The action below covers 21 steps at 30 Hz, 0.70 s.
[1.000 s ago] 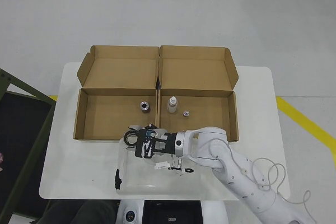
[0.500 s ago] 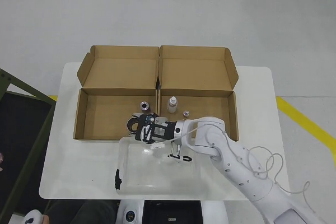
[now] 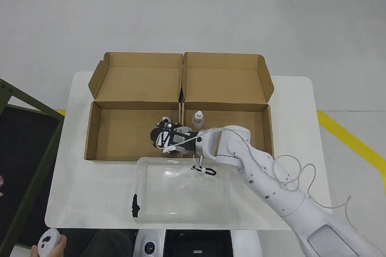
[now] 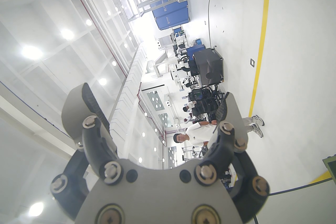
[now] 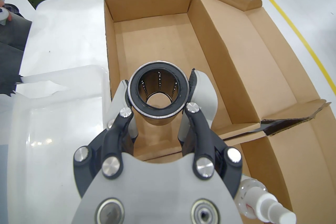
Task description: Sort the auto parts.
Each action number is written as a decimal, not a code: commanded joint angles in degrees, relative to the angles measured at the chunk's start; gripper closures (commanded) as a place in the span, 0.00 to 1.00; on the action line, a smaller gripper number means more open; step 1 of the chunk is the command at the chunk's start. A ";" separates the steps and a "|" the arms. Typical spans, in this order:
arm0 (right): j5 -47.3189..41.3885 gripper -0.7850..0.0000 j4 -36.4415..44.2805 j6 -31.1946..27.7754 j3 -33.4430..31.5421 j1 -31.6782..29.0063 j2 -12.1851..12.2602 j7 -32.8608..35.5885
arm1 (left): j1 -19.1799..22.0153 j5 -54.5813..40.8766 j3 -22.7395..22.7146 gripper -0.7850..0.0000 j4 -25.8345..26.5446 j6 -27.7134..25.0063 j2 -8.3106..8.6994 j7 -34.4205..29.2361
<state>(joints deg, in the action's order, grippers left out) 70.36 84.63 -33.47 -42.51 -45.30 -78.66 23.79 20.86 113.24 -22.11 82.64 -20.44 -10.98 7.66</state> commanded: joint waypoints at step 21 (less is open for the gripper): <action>1.51 0.98 -9.25 0.73 4.35 4.84 -2.90 2.85 | 0.00 0.00 0.00 0.00 0.00 0.00 0.00 0.00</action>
<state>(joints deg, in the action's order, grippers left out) 71.65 75.56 -32.78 -38.38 -40.62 -81.43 26.53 20.86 113.24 -22.11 82.64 -20.44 -10.98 7.66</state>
